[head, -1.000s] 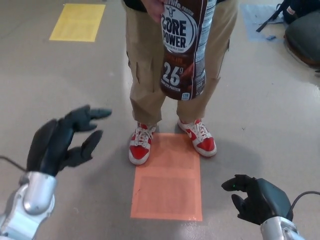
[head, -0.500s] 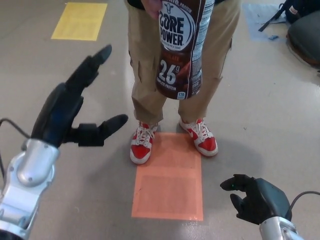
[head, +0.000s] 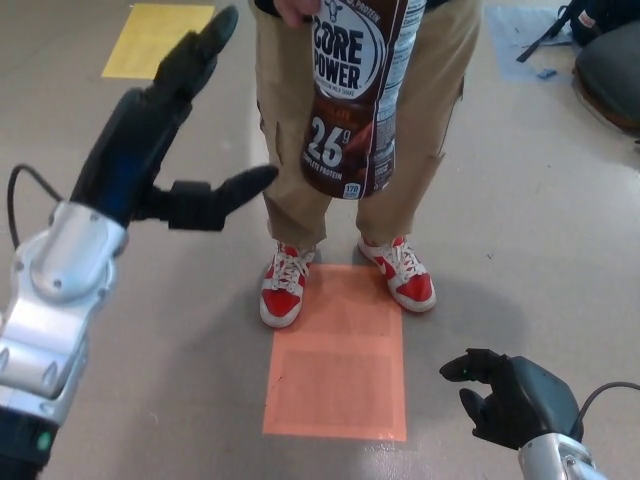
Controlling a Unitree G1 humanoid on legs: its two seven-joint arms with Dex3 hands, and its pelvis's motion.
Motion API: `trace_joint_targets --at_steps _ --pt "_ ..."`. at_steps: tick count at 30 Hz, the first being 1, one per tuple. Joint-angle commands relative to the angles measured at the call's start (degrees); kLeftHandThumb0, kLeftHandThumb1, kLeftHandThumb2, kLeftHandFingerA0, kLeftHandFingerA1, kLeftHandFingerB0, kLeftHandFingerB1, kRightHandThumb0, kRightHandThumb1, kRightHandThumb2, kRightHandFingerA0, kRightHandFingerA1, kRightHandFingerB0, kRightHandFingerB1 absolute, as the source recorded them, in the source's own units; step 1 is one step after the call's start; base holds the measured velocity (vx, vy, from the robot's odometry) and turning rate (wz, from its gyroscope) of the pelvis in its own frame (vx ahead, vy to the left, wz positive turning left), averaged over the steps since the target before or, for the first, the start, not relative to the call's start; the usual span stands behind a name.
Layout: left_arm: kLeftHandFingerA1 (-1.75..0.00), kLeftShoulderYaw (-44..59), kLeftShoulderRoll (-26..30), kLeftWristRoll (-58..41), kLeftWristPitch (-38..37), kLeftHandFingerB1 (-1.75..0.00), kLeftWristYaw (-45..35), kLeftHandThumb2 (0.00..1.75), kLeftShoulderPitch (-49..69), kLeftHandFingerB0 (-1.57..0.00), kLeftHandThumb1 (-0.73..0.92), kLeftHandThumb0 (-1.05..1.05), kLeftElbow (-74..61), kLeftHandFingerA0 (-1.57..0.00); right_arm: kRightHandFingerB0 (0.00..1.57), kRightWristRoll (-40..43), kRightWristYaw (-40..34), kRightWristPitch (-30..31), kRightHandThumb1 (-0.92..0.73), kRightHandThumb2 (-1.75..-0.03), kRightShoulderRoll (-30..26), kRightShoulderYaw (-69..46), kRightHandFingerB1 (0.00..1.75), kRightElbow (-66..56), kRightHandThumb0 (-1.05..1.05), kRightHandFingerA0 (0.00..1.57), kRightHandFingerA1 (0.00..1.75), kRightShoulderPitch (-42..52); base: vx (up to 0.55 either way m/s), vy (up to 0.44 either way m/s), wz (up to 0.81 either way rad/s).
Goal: The robot recieved a bottle of protein shake from a person using its left hand and then shake the protein up and down 2 two times and hand it back to the person
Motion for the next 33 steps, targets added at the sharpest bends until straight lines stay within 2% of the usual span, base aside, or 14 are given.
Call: trace_joint_targets --at_steps 1,2,6,7,10,15,16,22,29,33 --pt "-0.11 3.1 1.5 -30.1 54.3 0.00 -14.6 0.59 -15.4 0.00 0.60 -0.85 -11.4 0.00 0.78 -1.6 -3.0 -1.3 -0.82 -0.65 -1.3 0.4 0.44 1.3 -0.29 0.88 0.58 -0.9 0.00 0.000 0.00" --pt "-0.12 3.2 1.1 -30.7 55.5 0.00 -14.3 0.84 -15.9 0.00 0.48 -0.83 -11.5 0.00 0.77 -1.7 -3.0 -1.4 -0.83 -0.65 -1.3 0.4 0.45 1.3 -0.29 0.86 0.56 -0.8 0.00 0.000 0.00" --pt "-0.11 2.9 0.8 -32.4 57.2 0.00 -14.8 0.85 -15.7 0.00 0.50 -0.85 -12.3 0.00 0.78 -2.0 -3.2 -1.9 -0.83 -0.65 -1.4 0.5 0.45 1.1 -0.28 0.85 0.54 -0.4 0.00 0.000 0.00" --pt "-0.05 2.7 0.8 -33.0 57.9 0.00 -14.8 0.62 -15.5 0.00 0.62 -0.84 -12.7 0.00 0.78 -2.0 -3.1 -2.0 -0.83 -0.65 -1.4 0.4 0.45 1.2 -0.26 0.84 0.53 -0.4 0.00 0.000 0.00" --pt "-0.12 2.6 0.3 -33.7 59.5 0.00 -14.3 0.60 -15.3 0.00 0.64 -0.86 -13.6 0.00 0.77 -1.7 -2.8 -2.3 -0.83 -0.65 -1.3 0.0 0.45 1.2 -0.26 0.84 0.53 -0.3 0.00 0.000 0.00" --pt "-0.05 1.3 0.9 -33.5 61.2 0.00 -15.6 0.63 -15.0 0.00 0.65 -0.88 -14.1 0.00 0.77 -2.0 -2.9 -2.1 -0.84 -0.65 -1.2 0.2 0.44 1.2 -0.27 0.85 0.53 -0.3 0.00 0.000 0.00" --pt "-0.11 1.1 0.6 -33.7 61.8 0.00 -15.4 0.93 -14.7 0.00 0.55 -0.91 -14.4 0.00 0.78 -2.2 -3.1 -1.9 -0.82 -0.64 -1.2 0.4 0.45 1.2 -0.27 0.88 0.53 -0.4 0.00 0.000 0.00" --pt "-0.11 0.6 -0.9 -34.6 64.3 0.00 -15.0 0.92 -13.8 0.00 0.54 -0.90 -14.7 0.00 0.77 -2.7 -3.3 -1.6 -0.82 -0.64 -1.3 0.8 0.45 1.2 -0.26 0.85 0.52 -0.5 0.00 0.000 0.00" --pt "-0.08 -0.5 -0.5 -35.1 67.3 0.00 -16.8 0.93 -13.2 0.00 0.56 -0.91 -14.9 0.00 0.77 -2.4 -2.7 -2.0 -0.82 -0.64 -1.4 0.5 0.45 1.2 -0.27 0.86 0.58 -0.7 0.00 0.000 0.00" --pt "-0.09 -2.0 0.8 -34.7 67.8 0.00 -18.4 0.94 -12.8 0.00 0.58 -0.92 -16.4 0.00 0.77 -2.8 -2.7 -2.0 -0.80 -0.65 -1.7 0.9 0.44 1.1 -0.27 0.85 0.54 -0.8 0.00 0.000 0.00"
